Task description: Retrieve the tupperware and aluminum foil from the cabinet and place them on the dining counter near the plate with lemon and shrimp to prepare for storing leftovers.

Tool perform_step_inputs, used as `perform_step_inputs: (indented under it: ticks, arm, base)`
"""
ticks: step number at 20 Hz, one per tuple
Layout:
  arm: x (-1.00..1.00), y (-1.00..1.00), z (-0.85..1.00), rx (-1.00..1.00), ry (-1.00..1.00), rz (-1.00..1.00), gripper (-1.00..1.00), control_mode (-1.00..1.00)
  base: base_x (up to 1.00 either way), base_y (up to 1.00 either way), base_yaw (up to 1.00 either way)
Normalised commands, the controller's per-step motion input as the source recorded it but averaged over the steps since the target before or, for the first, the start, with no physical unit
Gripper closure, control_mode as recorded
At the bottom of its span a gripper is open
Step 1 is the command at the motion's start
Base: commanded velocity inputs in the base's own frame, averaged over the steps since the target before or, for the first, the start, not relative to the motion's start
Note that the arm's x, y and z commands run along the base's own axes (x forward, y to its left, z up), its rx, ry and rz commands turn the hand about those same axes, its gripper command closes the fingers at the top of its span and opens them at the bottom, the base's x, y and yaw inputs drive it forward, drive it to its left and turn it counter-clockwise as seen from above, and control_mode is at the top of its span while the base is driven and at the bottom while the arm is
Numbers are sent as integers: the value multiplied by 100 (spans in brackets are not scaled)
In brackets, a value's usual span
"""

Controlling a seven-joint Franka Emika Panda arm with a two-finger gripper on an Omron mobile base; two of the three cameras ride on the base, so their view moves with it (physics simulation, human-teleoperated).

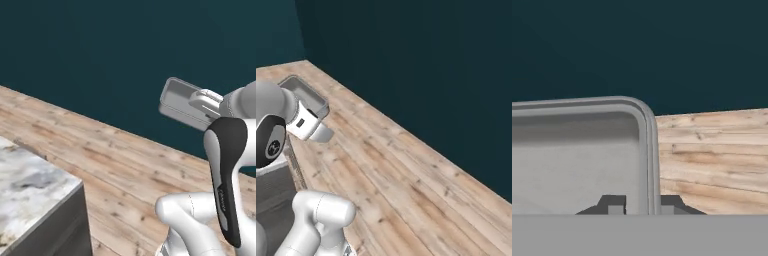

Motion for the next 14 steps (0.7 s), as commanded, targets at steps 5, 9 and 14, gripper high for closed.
perform_step_inputs:
  ticks: [5,9,14]
  arm:
    - [0,0,0,0,0,0,100,100]
    - [0,0,0,0,0,0,100,100]
    - [0,0,0,0,0,0,100,100]
  base:
    - [100,-28,58]
    - [100,-34,57]
    - [100,-55,54]
